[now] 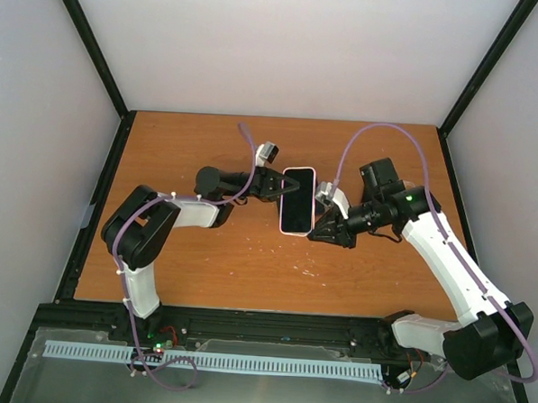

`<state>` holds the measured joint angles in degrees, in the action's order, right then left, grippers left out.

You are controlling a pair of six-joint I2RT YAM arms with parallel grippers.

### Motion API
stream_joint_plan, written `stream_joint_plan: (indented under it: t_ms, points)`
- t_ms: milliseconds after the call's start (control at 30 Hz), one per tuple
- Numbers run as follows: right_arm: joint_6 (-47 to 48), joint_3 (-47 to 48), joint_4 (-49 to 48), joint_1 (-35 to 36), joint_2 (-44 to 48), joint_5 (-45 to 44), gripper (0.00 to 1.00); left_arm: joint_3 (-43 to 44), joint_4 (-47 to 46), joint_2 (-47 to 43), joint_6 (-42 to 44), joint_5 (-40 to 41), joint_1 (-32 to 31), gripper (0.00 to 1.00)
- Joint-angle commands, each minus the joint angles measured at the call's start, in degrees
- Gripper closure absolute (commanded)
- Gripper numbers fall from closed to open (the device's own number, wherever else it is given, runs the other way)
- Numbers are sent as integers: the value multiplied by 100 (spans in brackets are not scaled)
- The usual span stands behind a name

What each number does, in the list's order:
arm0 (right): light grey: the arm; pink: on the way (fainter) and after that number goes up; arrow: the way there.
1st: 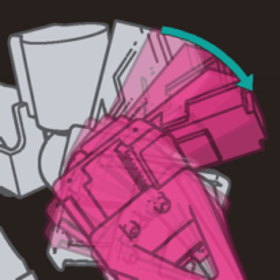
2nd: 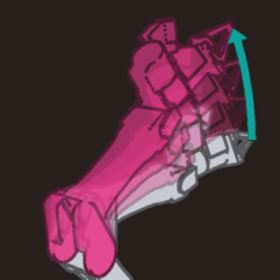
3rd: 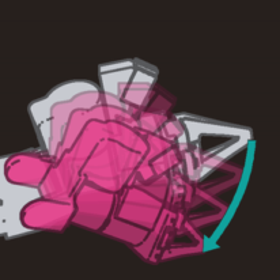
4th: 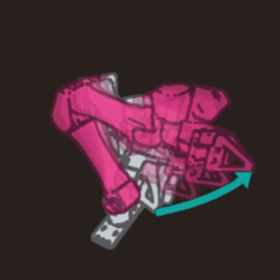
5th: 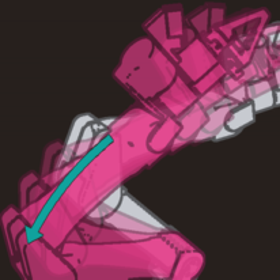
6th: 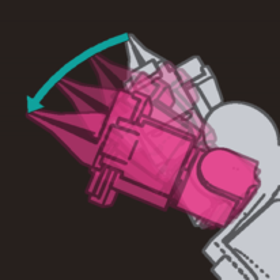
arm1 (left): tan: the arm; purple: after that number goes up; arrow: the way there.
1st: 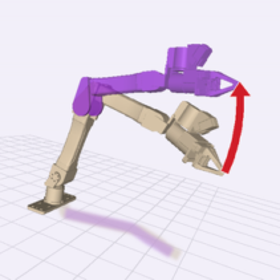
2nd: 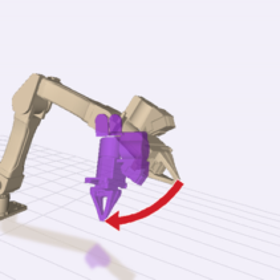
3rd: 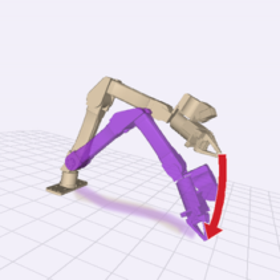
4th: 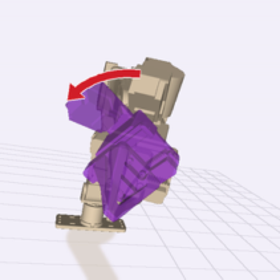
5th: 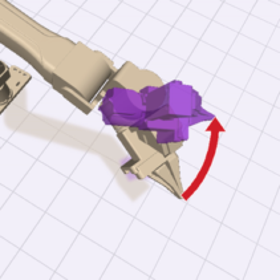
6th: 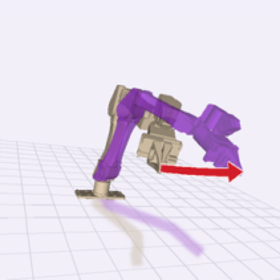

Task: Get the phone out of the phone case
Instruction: Remove the phone case from the phone.

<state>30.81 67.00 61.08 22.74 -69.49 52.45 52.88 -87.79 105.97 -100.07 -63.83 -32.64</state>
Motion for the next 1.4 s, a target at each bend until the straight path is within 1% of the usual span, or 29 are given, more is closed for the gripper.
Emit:
stream_joint_plan:
  t_ms: [0,200,433,500,600,633,700,767,867,933,1000,1133,1200,1267,1367]
  points:
    - [-556,261,-2919,-270,-105,-124,96,-227,-1627,-12,-66,-1317,-533,100]
    - [-1251,310,-3393,-333,-282,-428,94,-192,-1475,-31,136,-1486,-734,100]
    - [-1786,379,-3468,-538,-648,-337,94,-199,-1396,-129,290,-1637,-787,100]
    - [-1918,402,-3464,-675,-722,-171,93,-228,-1172,-182,475,-1679,-787,100]
    - [-2168,487,-3489,-864,-777,125,86,-279,-317,-295,1053,-1726,-787,100]
    - [-2272,515,-3522,-1059,-786,296,83,-294,43,-341,1321,-1743,-792,100]
    - [-2407,549,-3631,-1244,-816,709,77,-259,991,-454,1951,-1756,-816,100]
    - [-2543,586,-3727,-1322,-871,797,76,-149,2222,-581,2786,-1732,-858,100]
    - [-2605,668,-3719,-1358,-1020,901,76,163,4034,-721,4276,-1684,-984,100]
    - [-2661,682,-3737,-1360,-1103,998,76,357,4770,-738,4772,-1630,-1080,100]
    - [-2770,640,-3839,-1360,-1125,1120,76,425,4991,-733,4916,-1594,-1124,100]
    - [-2899,482,-4084,-1362,-1019,1462,75,386,5007,-735,4834,-1419,-1130,100]
    - [-3056,404,-4315,-1361,-940,1641,70,375,4803,-705,4745,-1457,-1202,100]
    - [-3249,378,-4539,-1360,-901,1718,66,489,4927,-634,4884,-1517,-1341,100]
    - [-3220,470,-4530,-1360,-930,1707,65,709,5222,-493,5101,-1580,-1524,100]
